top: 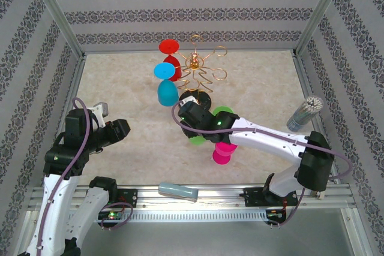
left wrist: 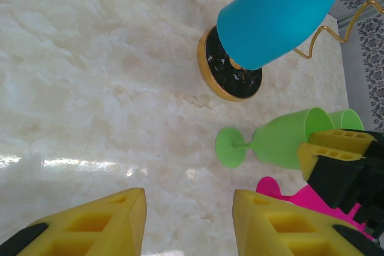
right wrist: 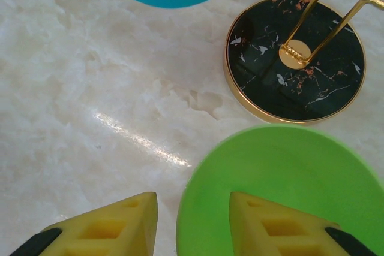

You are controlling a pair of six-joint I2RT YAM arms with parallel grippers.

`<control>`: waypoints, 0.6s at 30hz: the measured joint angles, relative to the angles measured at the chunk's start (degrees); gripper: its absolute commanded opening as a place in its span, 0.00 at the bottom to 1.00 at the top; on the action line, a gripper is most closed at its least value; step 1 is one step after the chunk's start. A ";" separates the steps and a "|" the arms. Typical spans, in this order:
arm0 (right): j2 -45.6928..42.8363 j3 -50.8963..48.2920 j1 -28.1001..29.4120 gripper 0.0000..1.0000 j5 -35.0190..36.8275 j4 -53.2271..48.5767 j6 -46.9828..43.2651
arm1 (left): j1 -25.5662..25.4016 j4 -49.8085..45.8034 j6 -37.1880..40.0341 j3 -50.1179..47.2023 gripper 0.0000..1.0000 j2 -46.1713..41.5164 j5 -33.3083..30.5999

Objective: Take the wine glass off the wine glass rack

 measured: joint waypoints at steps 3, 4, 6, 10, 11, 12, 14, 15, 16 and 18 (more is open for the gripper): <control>-1.70 0.57 0.00 0.40 0.15 -0.33 -0.02 | 0.00 0.00 0.00 0.00 0.43 0.02 0.02; -2.27 0.72 0.00 0.40 0.17 -0.55 -0.02 | 0.00 0.00 0.00 0.00 0.43 0.04 0.02; -3.96 0.98 0.00 0.40 0.17 -1.07 -0.02 | 0.00 0.00 0.00 0.07 0.43 0.28 0.04; -7.72 1.22 0.00 0.41 0.15 -1.86 0.02 | 0.00 0.07 -0.02 0.35 0.43 0.96 0.09; -8.87 1.20 0.00 0.40 0.15 -2.12 0.04 | 0.00 0.07 0.00 0.42 0.43 1.09 0.07; -10.05 1.20 0.00 0.41 0.13 -2.34 0.09 | 0.00 0.09 -0.02 0.46 0.43 1.18 0.11; -12.26 1.20 0.00 0.41 0.13 -2.73 0.28 | 0.00 0.09 -0.02 0.52 0.43 1.33 0.28; -13.38 1.20 0.00 0.40 0.13 -3.04 0.37 | 0.00 0.09 -0.02 0.66 0.43 1.46 0.33; -14.47 1.20 0.00 0.41 0.11 -3.39 0.50 | 0.00 0.11 -0.02 0.92 0.43 1.68 0.35; -16.31 1.20 0.00 0.41 0.02 -3.78 0.90 | 0.00 0.11 -0.02 1.64 0.43 2.23 0.48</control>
